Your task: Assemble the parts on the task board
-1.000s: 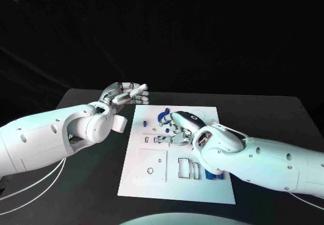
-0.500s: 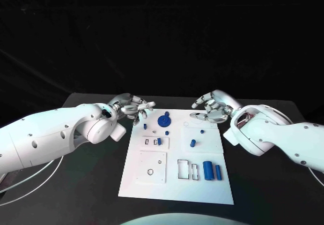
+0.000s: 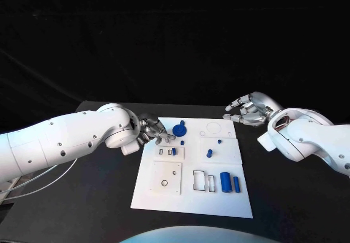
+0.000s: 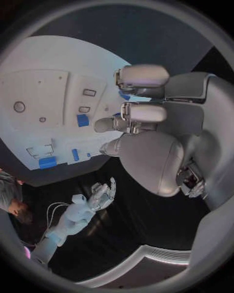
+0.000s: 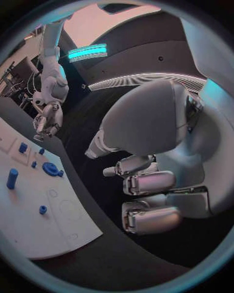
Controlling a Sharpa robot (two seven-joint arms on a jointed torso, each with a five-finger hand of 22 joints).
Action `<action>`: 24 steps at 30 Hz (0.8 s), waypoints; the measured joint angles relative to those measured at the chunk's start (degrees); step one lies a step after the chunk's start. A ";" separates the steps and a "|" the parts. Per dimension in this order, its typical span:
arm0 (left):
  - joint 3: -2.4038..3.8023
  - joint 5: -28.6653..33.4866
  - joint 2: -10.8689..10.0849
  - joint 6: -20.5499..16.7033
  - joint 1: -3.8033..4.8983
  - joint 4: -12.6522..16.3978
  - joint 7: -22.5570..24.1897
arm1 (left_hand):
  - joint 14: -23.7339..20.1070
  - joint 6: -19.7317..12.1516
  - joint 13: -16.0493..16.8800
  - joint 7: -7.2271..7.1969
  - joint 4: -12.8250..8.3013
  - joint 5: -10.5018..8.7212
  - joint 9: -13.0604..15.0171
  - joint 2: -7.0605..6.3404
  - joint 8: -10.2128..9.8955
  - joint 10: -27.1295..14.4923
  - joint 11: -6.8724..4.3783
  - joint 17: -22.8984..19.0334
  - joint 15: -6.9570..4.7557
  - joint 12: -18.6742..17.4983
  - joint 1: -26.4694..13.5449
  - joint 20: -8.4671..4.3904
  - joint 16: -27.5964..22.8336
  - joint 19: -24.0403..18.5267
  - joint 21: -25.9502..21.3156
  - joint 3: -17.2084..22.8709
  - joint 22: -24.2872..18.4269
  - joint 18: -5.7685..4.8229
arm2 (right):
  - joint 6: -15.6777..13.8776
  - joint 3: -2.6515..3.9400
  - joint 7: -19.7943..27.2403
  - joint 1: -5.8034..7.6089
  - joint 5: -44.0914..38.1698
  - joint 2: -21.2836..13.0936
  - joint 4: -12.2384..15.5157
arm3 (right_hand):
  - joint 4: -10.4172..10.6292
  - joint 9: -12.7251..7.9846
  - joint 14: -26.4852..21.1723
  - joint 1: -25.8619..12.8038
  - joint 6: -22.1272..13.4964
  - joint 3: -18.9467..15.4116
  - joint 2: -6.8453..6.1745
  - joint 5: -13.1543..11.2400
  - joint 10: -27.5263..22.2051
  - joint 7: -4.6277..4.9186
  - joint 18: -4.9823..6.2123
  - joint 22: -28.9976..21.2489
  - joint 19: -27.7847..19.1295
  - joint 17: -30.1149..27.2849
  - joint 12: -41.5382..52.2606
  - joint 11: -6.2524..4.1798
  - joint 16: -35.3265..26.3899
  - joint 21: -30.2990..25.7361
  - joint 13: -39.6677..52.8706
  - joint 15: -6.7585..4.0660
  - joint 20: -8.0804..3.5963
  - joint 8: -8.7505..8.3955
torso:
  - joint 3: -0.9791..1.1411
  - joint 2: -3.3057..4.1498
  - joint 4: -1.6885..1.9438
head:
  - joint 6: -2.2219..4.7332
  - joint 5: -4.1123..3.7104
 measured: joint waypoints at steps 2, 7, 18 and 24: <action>-0.26 -0.84 0.78 0.65 0.30 -0.35 -1.46 | 0.00 0.39 4.38 -0.39 0.00 0.46 0.24 0.00 -0.04 1.48 -0.15 0.00 0.00 5.17 0.00 -0.07 0.87 0.07 1.07 0.00 0.00 0.00 | 0.05 0.01 0.00 0.04 0.24 -0.04 -0.25 | 0.00 0.00 0.00 0.00 0.00 0.00 0.00 0.00 0.00 0.00 0.00 0.00 0.00 0.00 0.00 0.00 0.00 0.00 0.00 0.00 0.00 0.00 | 0.07 -0.11 0.00 | -0.19 0.10; -0.90 -2.64 2.79 1.82 1.01 -1.56 -4.69 | 0.00 1.28 8.57 -0.65 0.00 0.47 1.38 -0.26 1.48 1.96 -0.46 0.00 0.00 10.14 -1.07 -0.08 1.54 0.07 2.03 0.00 0.00 -0.89 | 0.16 0.01 0.00 0.10 0.53 -0.03 -0.46 | 0.00 0.00 0.00 0.00 0.00 0.00 0.00 0.23 0.00 0.00 0.00 0.00 0.00 0.00 0.00 0.00 0.00 0.00 -0.07 0.00 0.00 0.00 | 0.25 -0.25 -0.03 | -0.52 0.34; -1.92 -4.62 5.84 3.78 1.93 -3.34 -8.54 | -0.01 1.48 11.02 -0.85 0.00 -0.18 3.56 -0.06 2.97 2.16 -0.66 -0.01 0.00 12.98 -4.49 -0.28 2.37 0.26 3.14 0.00 -0.01 -0.88 | 0.34 0.01 -0.17 0.15 0.56 -0.04 -0.45 | 0.00 0.07 0.00 -0.24 0.00 0.00 -0.24 0.22 0.00 0.00 0.00 -0.01 0.00 -0.01 0.00 0.00 0.00 0.00 -0.07 0.00 0.00 0.00 | 0.26 -0.17 -0.06 | -0.91 0.42; -2.33 -5.15 7.12 4.93 2.12 -4.66 -9.96 | -0.01 1.37 11.06 -0.96 0.00 0.47 4.19 -0.07 3.20 2.15 -0.65 -0.01 0.00 13.00 -5.37 -0.28 2.37 0.26 3.17 0.00 -0.01 -0.87 | 0.40 -0.01 -0.25 0.16 0.44 0.03 -0.44 | 0.00 0.12 0.00 -0.24 0.00 0.00 -0.24 0.22 0.00 0.00 0.00 -0.02 0.00 -0.01 0.00 0.00 0.00 0.00 -0.16 0.00 0.00 0.00 | 0.25 -0.13 0.00 | -1.05 0.43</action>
